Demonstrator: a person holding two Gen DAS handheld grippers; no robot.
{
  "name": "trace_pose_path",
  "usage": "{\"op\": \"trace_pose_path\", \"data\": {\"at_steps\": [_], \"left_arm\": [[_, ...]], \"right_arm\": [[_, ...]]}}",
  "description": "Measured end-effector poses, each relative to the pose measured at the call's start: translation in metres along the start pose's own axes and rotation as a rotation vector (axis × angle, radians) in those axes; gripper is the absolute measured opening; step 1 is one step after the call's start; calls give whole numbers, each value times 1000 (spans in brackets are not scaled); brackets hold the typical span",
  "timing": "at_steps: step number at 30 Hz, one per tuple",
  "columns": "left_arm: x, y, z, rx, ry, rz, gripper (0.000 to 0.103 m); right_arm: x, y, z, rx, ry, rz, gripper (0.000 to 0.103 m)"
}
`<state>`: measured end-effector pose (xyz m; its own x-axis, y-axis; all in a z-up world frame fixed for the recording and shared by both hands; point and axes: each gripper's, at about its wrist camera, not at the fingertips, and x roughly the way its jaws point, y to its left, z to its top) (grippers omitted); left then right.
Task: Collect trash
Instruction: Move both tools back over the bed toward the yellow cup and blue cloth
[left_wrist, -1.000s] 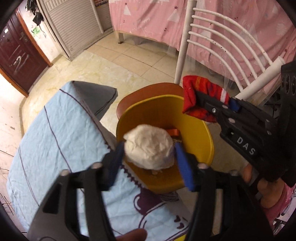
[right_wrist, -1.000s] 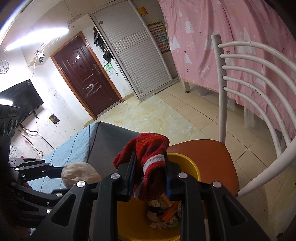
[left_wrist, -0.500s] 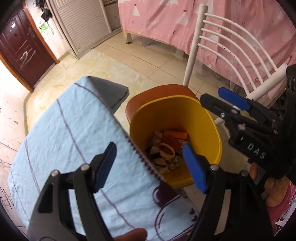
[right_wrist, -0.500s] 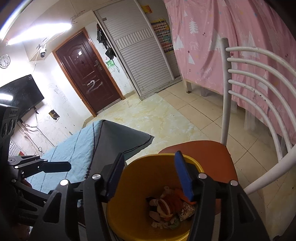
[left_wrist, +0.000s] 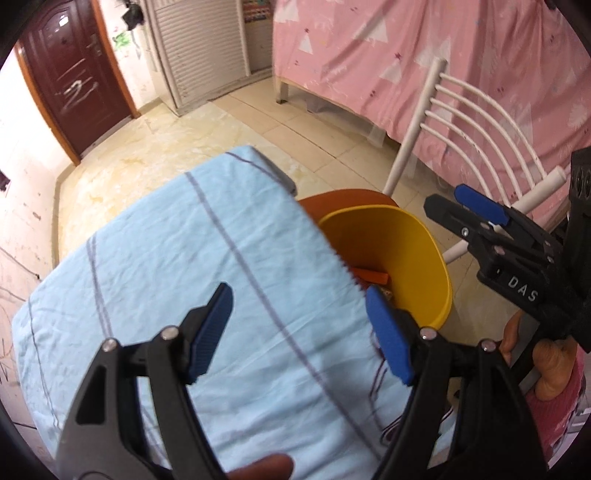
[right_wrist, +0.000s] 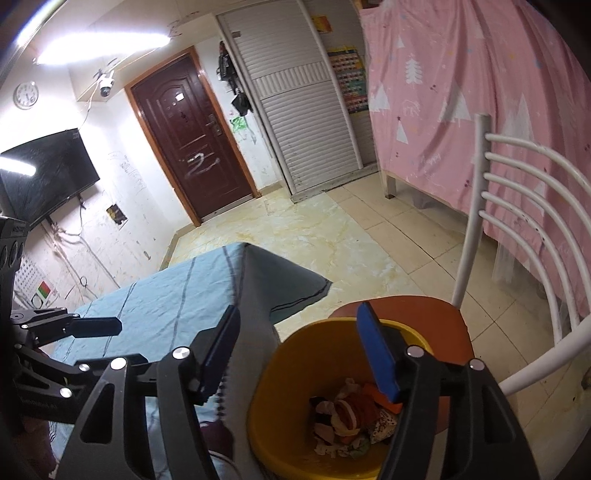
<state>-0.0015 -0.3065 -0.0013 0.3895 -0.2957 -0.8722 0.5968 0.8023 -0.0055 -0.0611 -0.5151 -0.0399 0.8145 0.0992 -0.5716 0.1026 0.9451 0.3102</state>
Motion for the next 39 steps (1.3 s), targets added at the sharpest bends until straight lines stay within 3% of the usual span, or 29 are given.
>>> {"op": "trace_pose_path", "data": {"at_steps": [8, 19, 39], "left_arm": [[-24, 47, -22, -96, -32, 5, 71], [-57, 94, -51, -189, -87, 29, 71], [-89, 181, -135, -360, -101, 116, 75]], "right_arm": [[7, 47, 3, -70, 17, 49, 73], [12, 105, -8, -163, 54, 103, 75], [22, 227, -61, -381, 195, 328, 76]]}}
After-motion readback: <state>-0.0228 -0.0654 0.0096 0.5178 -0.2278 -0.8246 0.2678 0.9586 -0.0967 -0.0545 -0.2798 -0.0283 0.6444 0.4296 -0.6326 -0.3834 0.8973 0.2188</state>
